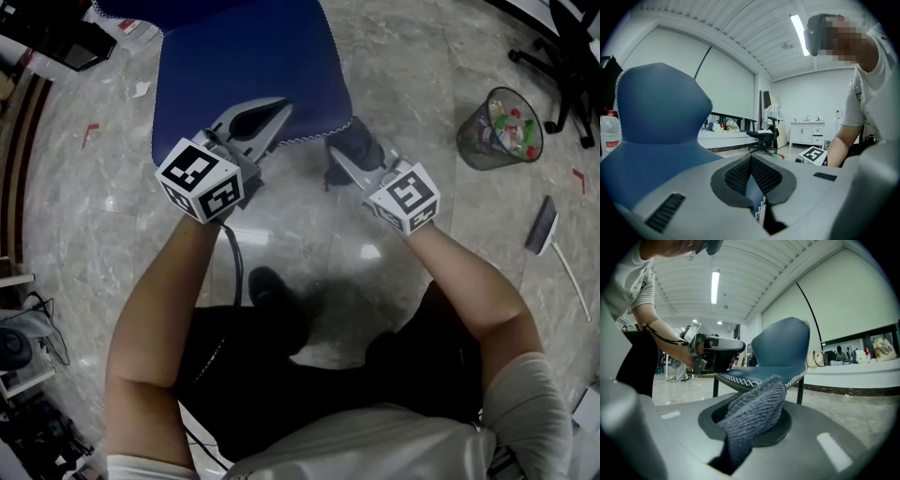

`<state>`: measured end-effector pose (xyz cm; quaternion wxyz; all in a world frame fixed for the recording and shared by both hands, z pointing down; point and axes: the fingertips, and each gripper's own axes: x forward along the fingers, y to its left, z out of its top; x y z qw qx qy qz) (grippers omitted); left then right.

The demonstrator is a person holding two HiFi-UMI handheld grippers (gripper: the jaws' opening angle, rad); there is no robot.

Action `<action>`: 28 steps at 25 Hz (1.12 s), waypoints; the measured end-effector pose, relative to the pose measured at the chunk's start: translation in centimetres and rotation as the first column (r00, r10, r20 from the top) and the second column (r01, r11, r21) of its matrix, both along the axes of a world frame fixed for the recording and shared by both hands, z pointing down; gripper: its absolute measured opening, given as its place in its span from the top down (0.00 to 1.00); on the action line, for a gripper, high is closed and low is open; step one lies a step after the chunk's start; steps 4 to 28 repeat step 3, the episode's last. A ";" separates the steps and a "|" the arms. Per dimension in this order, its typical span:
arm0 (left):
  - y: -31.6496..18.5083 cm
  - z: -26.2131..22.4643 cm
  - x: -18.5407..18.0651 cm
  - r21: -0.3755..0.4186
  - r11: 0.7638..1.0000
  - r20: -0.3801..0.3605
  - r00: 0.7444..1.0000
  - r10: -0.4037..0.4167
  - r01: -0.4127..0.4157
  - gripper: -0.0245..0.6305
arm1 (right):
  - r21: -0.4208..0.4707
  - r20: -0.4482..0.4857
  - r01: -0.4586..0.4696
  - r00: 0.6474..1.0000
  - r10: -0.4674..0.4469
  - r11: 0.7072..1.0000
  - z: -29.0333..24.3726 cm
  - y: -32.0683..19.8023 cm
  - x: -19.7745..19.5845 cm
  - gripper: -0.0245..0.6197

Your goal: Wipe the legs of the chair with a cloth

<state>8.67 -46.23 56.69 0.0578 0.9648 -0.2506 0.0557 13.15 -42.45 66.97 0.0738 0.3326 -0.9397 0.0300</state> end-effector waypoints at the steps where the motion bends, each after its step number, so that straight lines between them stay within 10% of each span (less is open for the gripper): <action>1: 0.0 0.0 0.0 0.000 1.000 -0.001 1.000 -0.001 0.001 0.96 | -0.001 0.002 0.001 1.000 -0.001 1.000 0.0 0.0 0.0 0.87; 28: -0.1 0.0 0.0 0.000 1.000 0.000 1.000 -0.002 0.002 0.96 | -0.004 0.007 0.003 1.000 -0.002 1.000 0.0 0.0 0.0 0.87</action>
